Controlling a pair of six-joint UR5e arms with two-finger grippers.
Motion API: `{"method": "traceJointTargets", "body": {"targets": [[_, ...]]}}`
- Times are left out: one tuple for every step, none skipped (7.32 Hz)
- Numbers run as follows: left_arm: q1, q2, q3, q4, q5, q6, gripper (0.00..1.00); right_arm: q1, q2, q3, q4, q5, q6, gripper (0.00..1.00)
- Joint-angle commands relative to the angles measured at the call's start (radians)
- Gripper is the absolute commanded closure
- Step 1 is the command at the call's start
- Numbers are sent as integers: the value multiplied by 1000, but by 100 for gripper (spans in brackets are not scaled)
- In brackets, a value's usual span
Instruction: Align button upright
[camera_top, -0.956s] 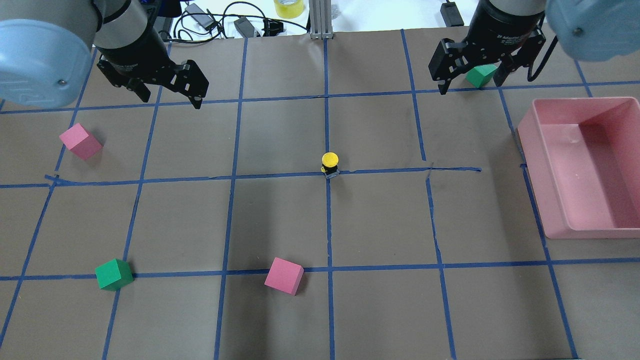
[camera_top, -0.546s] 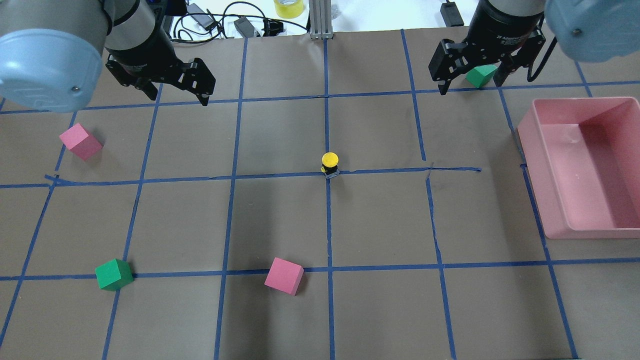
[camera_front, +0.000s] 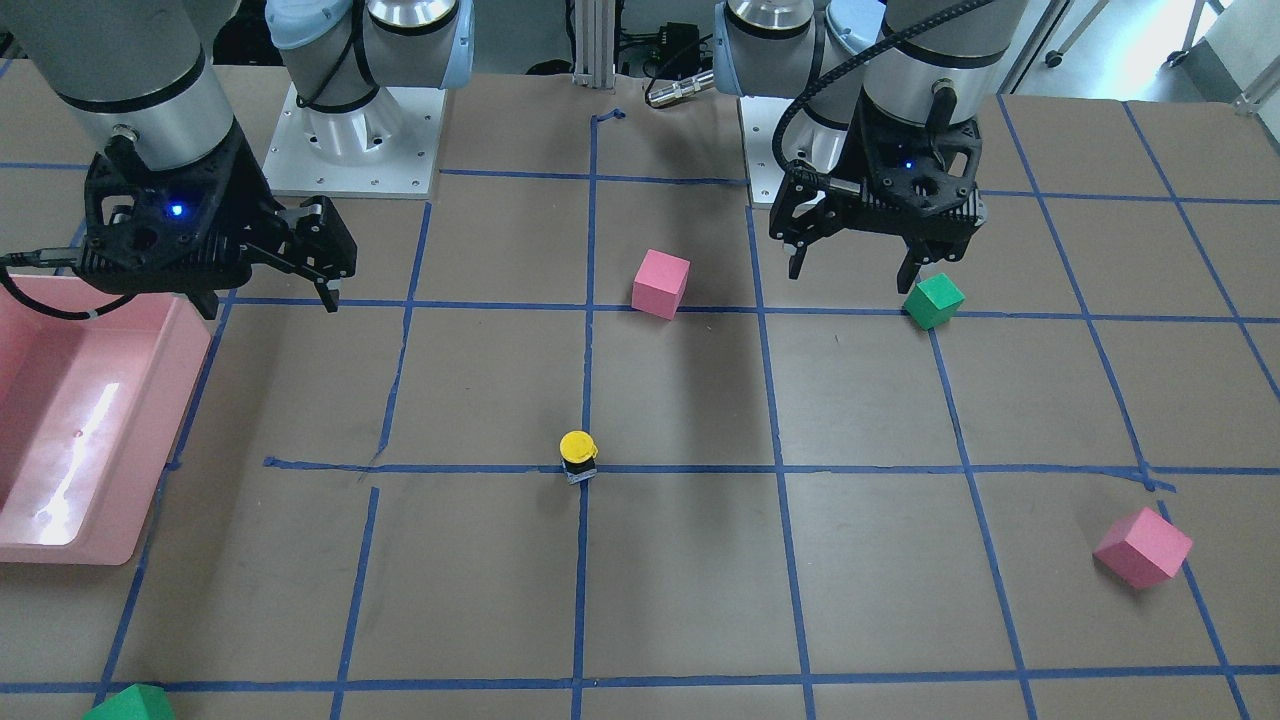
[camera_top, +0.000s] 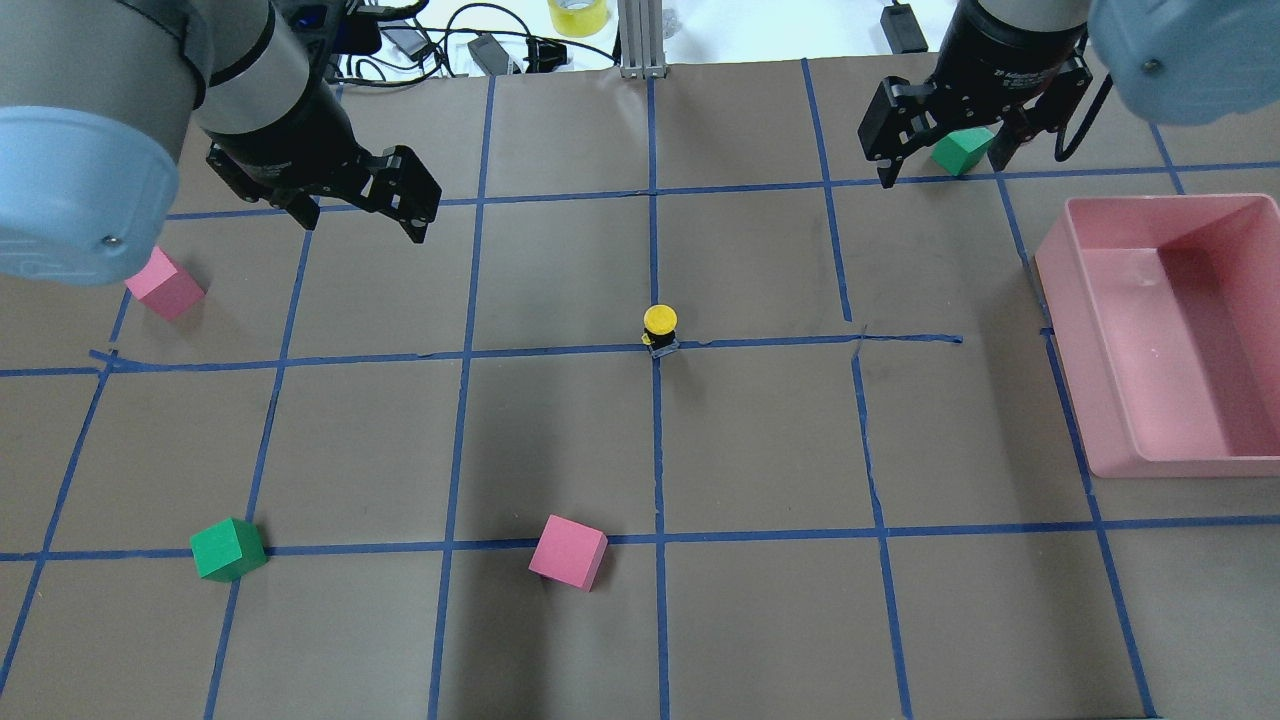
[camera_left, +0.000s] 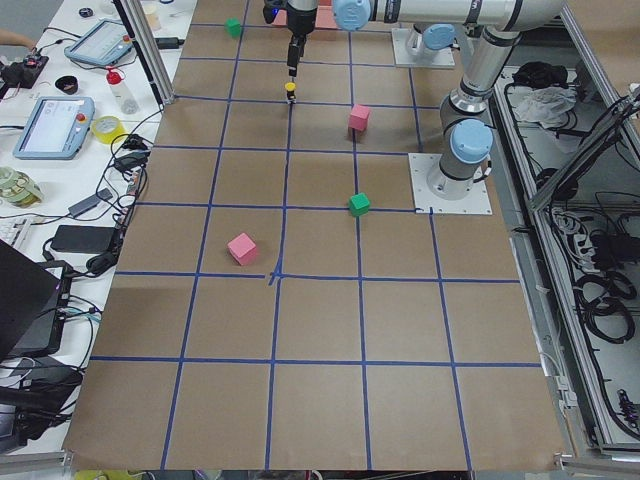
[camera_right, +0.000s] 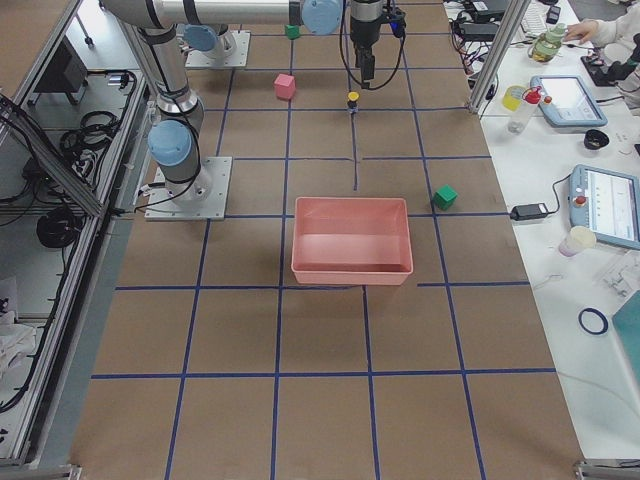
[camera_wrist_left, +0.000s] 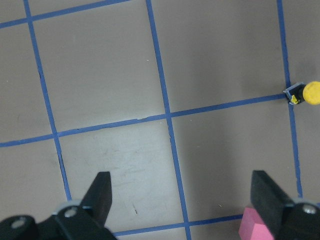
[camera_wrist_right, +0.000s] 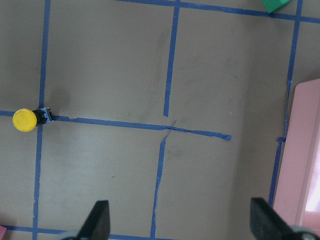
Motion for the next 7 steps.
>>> {"method": "traceJointTargets", "body": {"targets": [[13, -21, 68, -157, -6, -3, 0, 0, 0, 0, 0, -2, -2, 0], [13, -24, 70, -168, -6, -4, 0, 0, 0, 0, 0, -2, -2, 0], [13, -26, 65, -169, -7, -4, 0, 0, 0, 0, 0, -2, -2, 0], [13, -26, 65, -169, -10, -4, 0, 0, 0, 0, -2, -2, -2, 0], [13, -26, 64, -169, -9, -3, 0, 0, 0, 0, -2, -2, -2, 0], [13, -24, 62, -169, -9, -3, 0, 0, 0, 0, -2, -2, -2, 0], [13, -24, 59, -167, -10, -3, 0, 0, 0, 0, -2, -2, -2, 0]]}}
